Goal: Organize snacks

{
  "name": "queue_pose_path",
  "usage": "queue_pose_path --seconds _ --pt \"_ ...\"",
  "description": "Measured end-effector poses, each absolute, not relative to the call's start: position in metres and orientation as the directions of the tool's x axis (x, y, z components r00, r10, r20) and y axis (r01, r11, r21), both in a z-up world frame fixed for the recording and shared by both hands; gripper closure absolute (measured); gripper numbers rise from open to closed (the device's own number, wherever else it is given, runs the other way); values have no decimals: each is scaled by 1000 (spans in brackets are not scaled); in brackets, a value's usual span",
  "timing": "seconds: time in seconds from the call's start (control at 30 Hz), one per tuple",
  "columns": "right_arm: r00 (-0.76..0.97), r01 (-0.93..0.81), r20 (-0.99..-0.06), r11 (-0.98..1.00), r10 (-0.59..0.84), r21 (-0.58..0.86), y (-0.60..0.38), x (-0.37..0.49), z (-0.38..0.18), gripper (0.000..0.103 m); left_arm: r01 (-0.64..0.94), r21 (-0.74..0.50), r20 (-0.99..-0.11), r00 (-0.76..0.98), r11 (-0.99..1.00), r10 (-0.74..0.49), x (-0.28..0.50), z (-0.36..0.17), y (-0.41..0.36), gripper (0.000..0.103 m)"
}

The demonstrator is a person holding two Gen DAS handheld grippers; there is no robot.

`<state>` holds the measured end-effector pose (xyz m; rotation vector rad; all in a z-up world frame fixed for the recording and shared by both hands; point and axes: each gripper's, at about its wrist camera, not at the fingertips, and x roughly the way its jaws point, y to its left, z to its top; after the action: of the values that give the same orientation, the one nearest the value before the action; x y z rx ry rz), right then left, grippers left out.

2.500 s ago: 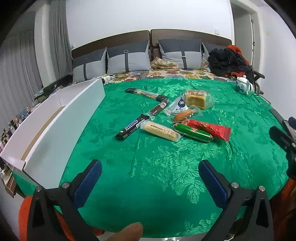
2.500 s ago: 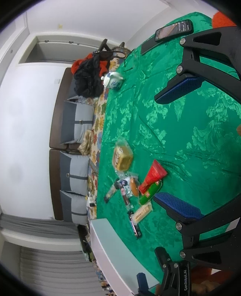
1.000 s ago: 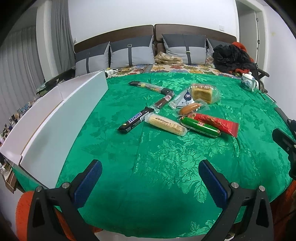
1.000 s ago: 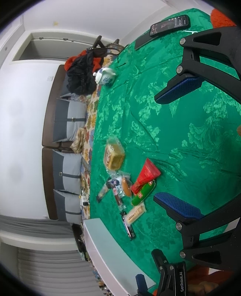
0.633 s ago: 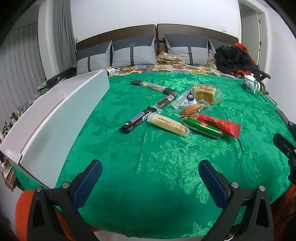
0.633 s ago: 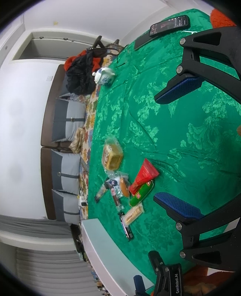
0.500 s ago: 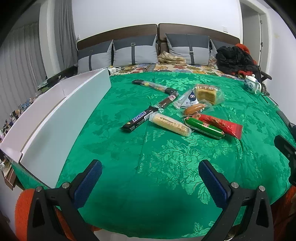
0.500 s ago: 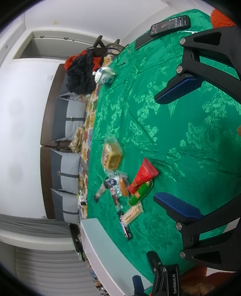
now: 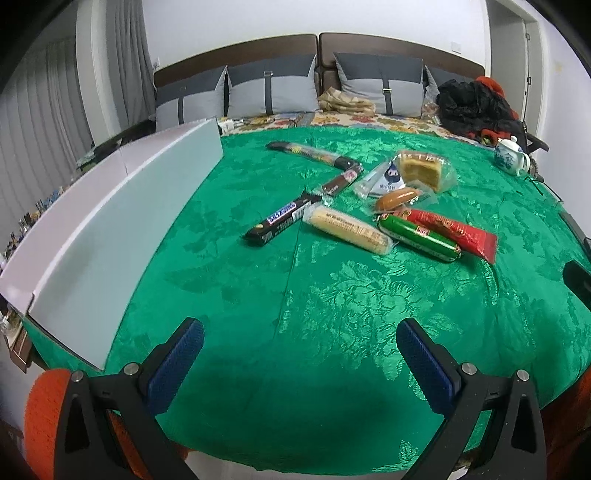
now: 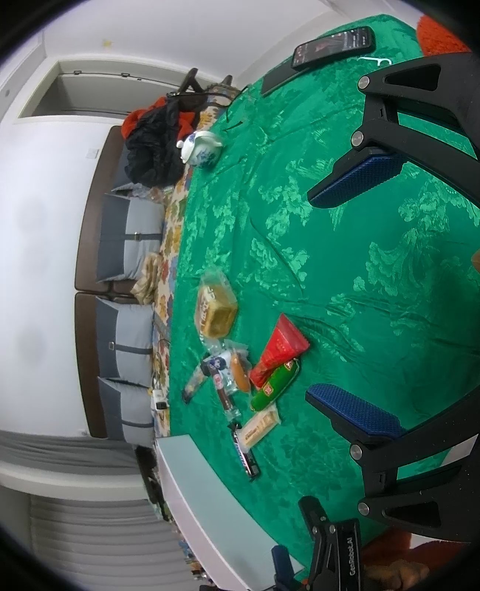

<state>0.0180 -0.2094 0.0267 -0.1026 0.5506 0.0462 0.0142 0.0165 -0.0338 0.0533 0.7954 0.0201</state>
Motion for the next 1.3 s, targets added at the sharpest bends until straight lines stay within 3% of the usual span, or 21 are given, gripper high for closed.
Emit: queue_pose_path --seconds 1.3 --pt "807 -56 -591 997 20 -43 -218 27 13 5 -35 18 -837 546 999 34 49 -79 45 0"
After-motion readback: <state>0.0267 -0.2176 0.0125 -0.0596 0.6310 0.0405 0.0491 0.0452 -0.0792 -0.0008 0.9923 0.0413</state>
